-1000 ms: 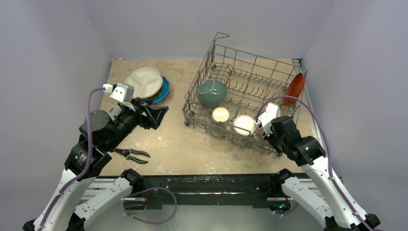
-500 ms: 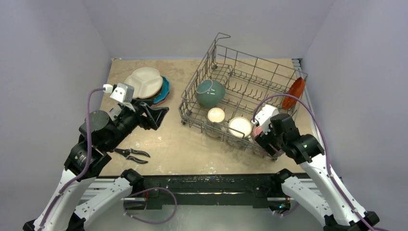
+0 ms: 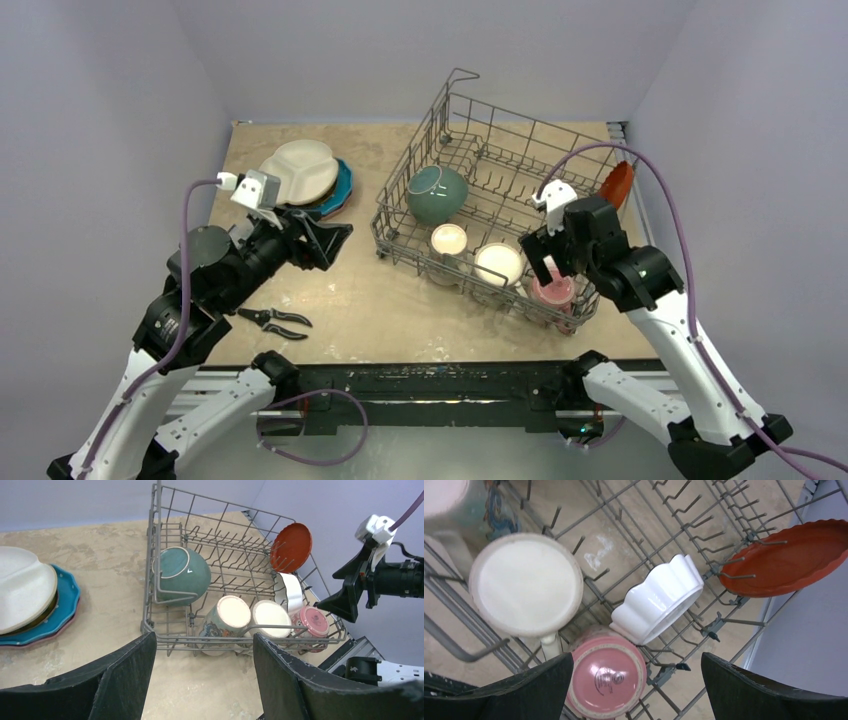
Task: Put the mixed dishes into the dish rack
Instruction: Turn the cup upside down in the dish rack, then move the dish rack to the center of the board.
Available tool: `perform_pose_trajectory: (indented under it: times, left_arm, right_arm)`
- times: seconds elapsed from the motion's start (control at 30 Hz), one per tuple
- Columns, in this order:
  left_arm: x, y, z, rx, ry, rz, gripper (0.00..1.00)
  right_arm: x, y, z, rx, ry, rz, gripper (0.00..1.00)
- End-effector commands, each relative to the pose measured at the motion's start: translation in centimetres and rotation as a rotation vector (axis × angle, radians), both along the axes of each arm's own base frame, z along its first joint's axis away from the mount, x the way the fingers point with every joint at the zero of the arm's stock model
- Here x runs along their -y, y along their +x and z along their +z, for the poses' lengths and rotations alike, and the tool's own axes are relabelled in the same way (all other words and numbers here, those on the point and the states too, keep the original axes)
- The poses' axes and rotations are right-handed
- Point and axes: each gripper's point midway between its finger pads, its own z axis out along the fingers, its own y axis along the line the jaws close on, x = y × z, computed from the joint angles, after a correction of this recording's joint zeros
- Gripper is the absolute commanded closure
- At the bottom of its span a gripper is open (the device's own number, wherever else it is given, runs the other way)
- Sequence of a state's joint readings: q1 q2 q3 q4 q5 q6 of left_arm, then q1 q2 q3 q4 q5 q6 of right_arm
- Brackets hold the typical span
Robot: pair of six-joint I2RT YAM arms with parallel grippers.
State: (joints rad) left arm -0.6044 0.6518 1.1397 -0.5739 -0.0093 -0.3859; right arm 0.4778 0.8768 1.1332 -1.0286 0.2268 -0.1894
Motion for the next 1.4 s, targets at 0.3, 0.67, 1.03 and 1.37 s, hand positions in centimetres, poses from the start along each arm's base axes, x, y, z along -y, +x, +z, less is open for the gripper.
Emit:
perform_pose_trajectory:
  times: [0.3,0.67,1.03,1.37]
  left_arm:
    - [-3.7,1.5,-1.9,-0.221,0.071,0.272,0.26]
    - [-0.3,7.1,-4.5,-0.327,0.233,0.224,0.20]
    - [8.4,11.9,-6.7,-0.541,0.086,0.013,0.29]
    - [12.1,9.4,-8.9,-0.648,0.037,-0.064,0.36]
  right_arm:
    - [-7.4,6.5,6.9,0.084,0.646,-0.349,0.02]
    - [-12.4,5.8,8.3,-0.100,0.782,-0.203,0.02]
    - [-12.1,2.3,8.9,-0.154,0.793,-0.133,0.02]
    - [-11.3,-0.2,8.3,-0.142,0.793,-0.079,0.02]
